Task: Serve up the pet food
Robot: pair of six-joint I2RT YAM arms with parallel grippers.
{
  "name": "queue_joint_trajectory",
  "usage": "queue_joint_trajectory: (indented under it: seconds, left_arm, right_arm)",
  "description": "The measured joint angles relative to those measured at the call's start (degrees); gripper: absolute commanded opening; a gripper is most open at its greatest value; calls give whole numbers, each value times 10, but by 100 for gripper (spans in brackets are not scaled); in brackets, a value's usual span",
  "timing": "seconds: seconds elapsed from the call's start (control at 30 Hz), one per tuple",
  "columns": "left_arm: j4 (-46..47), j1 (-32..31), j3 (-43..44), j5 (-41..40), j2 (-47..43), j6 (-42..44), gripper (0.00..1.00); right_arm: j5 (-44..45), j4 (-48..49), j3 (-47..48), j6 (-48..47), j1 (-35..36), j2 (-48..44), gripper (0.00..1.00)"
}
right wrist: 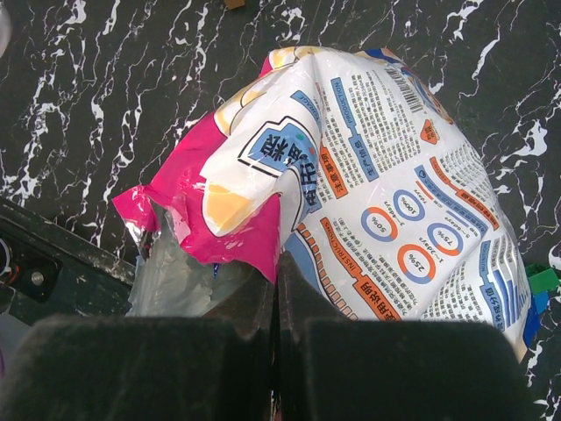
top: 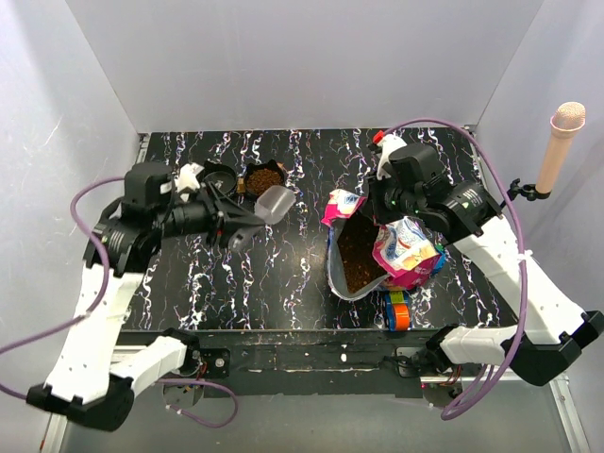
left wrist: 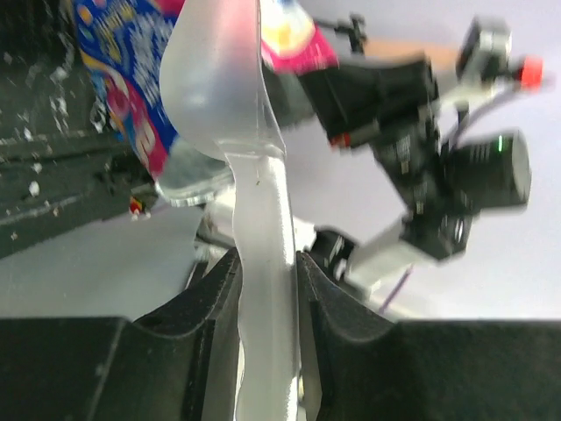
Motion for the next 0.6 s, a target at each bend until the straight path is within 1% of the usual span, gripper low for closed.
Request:
queue_joint_trajectory:
  seconds: [0.07,0.17,0.27,0.37,0.43,0.6]
  left_arm:
    - [-3,-9,-13,32,-36,-2,0]
    - [4,-12,-10,77,-56,-21,0]
    - [4,-20,11,114,-43,-40,0]
    - [10,-42,40,134,-8,-49,0]
    - [21,-75,45,133,16,-52,0]
    - [73,-186,40,110,83,-90,0]
  right_arm:
    - [2,0,5,0,0,7,1]
    - [2,1,10,-1,0,16,1]
    - [2,1,16,-1,0,26,1]
    - [3,2,21,-2,0,32,1]
    - [4,2,25,-2,0,35,1]
    - [14,0,39,-6,0,47,1]
